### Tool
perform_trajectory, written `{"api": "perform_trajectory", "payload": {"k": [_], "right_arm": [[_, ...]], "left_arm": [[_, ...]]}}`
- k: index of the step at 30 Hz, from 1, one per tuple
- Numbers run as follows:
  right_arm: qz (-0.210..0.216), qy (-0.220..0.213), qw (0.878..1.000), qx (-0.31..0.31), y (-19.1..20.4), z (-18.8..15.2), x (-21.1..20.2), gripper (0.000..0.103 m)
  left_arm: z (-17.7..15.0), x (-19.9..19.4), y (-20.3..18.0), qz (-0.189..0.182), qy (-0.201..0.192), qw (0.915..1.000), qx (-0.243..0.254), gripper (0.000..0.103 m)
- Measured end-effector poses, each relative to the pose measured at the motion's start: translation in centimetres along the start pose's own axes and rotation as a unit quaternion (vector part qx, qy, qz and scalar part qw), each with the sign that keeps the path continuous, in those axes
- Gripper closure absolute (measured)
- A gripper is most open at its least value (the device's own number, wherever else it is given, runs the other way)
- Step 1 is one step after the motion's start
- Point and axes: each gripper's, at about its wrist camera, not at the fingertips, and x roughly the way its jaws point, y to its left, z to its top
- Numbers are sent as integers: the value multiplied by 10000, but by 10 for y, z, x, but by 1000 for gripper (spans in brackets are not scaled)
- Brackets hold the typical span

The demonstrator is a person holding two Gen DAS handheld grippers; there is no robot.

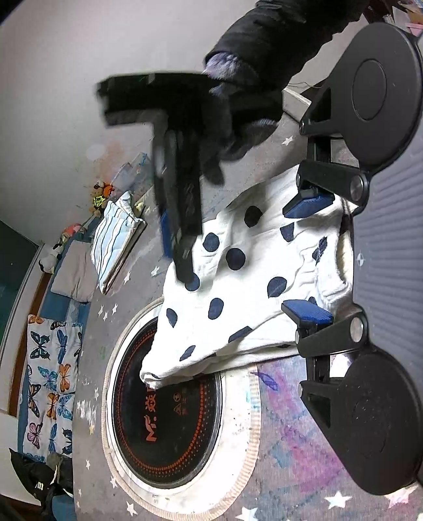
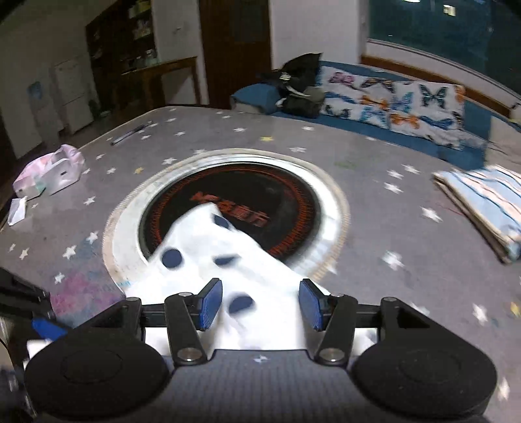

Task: Fold clothes
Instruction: 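Fold the pants over with the right gripper toward the left gripper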

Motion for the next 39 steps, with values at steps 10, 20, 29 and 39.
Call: {"api": "perform_trajectory", "payload": {"k": [10, 20, 29, 39], "right_arm": [[-103, -91, 9986, 507, -23, -39, -24, 49], [19, -505, 9969, 601, -25, -19, -17, 49], [-112, -312, 9987, 399, -15, -40, -16, 48], [-44, -119, 9996, 239, -4, -52, -9, 43]], "left_arm": [[1, -5, -2, 94, -5, 9999, 80, 44], [19, -15, -23, 85, -394, 9986, 336, 46], [-5, 15, -35, -96, 240, 9973, 691, 46], [-13, -2, -36, 0, 92, 9972, 743, 44]]}}
